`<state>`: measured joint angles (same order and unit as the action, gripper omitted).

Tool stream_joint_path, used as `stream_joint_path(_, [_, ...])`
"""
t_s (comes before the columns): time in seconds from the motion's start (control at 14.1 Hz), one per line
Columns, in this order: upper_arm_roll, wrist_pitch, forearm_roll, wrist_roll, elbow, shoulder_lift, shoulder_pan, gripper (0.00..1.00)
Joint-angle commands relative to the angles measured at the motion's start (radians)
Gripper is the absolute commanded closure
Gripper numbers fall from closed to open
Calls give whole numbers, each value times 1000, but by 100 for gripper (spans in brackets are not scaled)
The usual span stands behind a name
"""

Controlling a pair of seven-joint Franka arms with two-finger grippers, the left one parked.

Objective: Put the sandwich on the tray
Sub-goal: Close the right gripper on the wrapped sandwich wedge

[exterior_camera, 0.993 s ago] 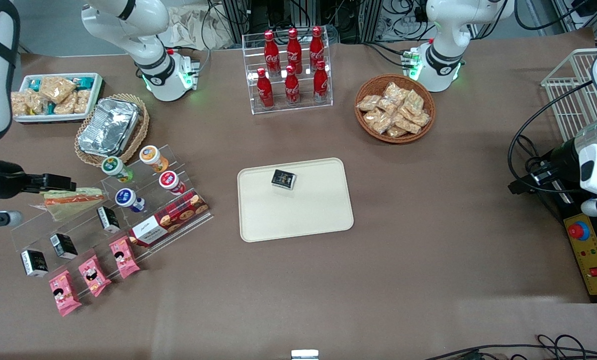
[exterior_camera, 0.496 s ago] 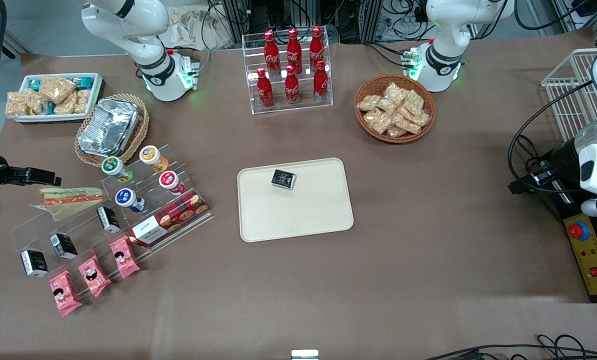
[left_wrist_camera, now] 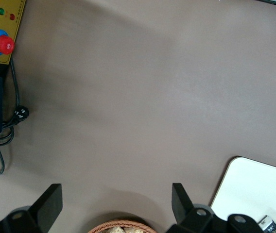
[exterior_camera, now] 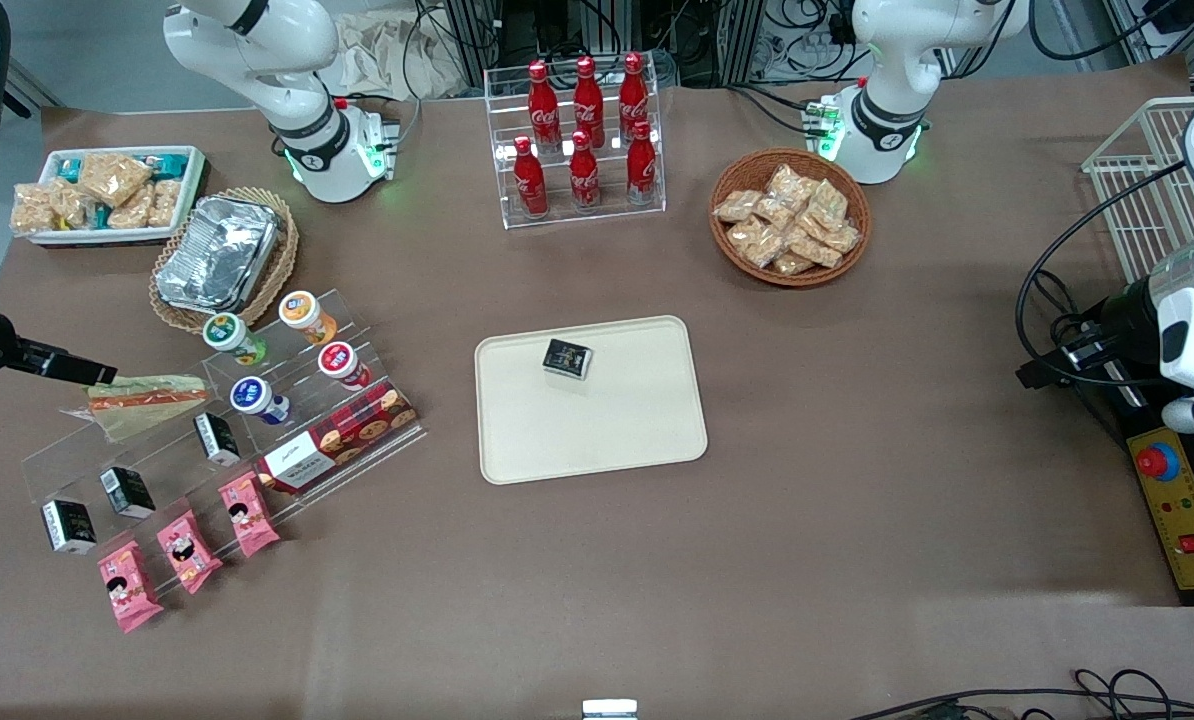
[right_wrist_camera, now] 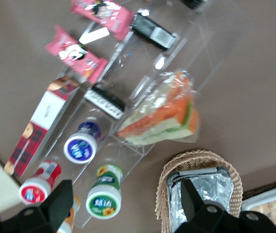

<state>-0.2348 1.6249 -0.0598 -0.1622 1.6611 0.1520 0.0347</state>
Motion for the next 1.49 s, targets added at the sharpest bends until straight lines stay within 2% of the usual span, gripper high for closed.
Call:
stream_joint_path(0.0, [-23,50,9,-121,78,-28,25,1])
stream_joint_path(0.21, [-28,114,-18,-129,127,-14,71,1])
stream_joint_path(0.71, [-28,259,-37,-378,180,27,65,1])
stream_joint_path(0.92, [-28,289,-63,-378,181,52,67,1])
stream_joint_path(1.21, [-28,299,-63,-378,187,72,67,2])
stream_joint_path(1.42, [-28,309,-63,-376,192,81,68,7])
